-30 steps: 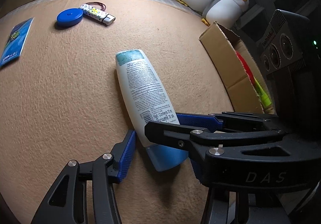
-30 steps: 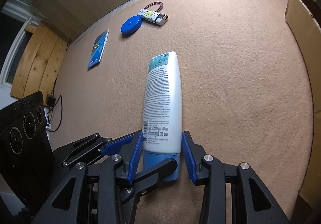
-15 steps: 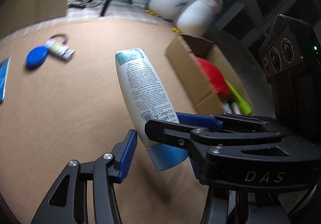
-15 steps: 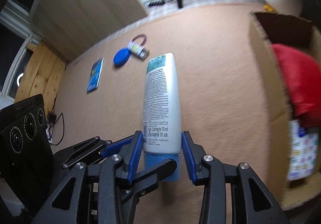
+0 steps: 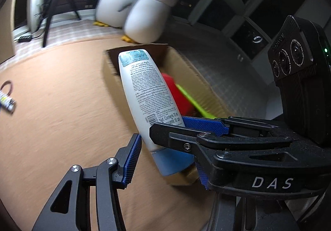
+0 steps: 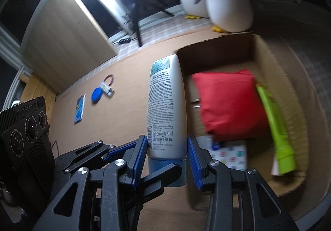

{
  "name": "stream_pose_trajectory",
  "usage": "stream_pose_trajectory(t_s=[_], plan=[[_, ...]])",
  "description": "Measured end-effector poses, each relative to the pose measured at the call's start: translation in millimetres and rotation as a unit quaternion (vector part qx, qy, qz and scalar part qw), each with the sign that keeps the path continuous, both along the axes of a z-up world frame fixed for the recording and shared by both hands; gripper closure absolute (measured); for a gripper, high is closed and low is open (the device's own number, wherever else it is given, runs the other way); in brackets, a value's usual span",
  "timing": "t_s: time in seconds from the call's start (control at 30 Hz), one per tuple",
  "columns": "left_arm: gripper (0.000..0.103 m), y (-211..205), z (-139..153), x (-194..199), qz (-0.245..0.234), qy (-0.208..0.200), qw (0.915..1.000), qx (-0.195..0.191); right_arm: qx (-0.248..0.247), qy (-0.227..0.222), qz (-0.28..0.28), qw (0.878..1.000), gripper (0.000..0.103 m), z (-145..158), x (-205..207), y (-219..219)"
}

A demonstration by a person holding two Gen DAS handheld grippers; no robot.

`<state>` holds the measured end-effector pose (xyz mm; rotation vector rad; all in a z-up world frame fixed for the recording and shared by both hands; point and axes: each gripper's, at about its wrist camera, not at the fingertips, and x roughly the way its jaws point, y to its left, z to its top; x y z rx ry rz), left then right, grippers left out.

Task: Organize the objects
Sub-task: 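Carry the sunscreen bottle with the right tool into the box and release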

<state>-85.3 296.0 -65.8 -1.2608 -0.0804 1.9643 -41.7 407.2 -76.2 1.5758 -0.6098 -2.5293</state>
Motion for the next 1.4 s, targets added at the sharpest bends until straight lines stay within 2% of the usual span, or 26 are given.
stream_pose_trajectory(t_s=[0.37,0.43,0.47,0.5,0.57,0.67,1.03,1.4], plan=[[0.050,57.7,4.1,9.6,-0.037,0.016,0.9992,-0.009,0.015,0.005,-0.042,0.999,0.066,3.6,23.2,53.1],[0.044,61.9,6.9,12.7,-0.036,0.023,0.9990,-0.013,0.017,0.009,-0.050,0.999,0.063,5.4,26.9,59.7],[0.039,62.8,8.1,13.3,-0.036,0.025,0.9990,-0.014,0.015,0.011,-0.054,0.998,0.057,6.3,29.0,62.7],[0.038,63.5,9.0,14.0,-0.036,0.027,0.9989,-0.014,0.015,0.014,-0.059,0.998,0.051,7.2,31.2,66.2],[0.038,63.8,10.7,13.7,-0.034,0.031,0.9988,-0.015,0.018,0.017,-0.066,0.997,0.047,8.6,34.8,69.9],[0.038,60.6,12.1,14.0,-0.032,0.035,0.9987,-0.018,0.018,0.019,-0.072,0.997,0.046,9.5,36.8,72.1],[0.038,21.1,19.1,14.4,-0.002,0.043,0.9988,-0.023,0.016,0.038,-0.082,0.996,0.046,13.4,36.3,60.8],[0.036,-60.1,13.5,9.5,0.067,0.032,0.9967,-0.034,0.025,0.055,-0.048,0.997,0.046,12.1,27.2,17.8]])
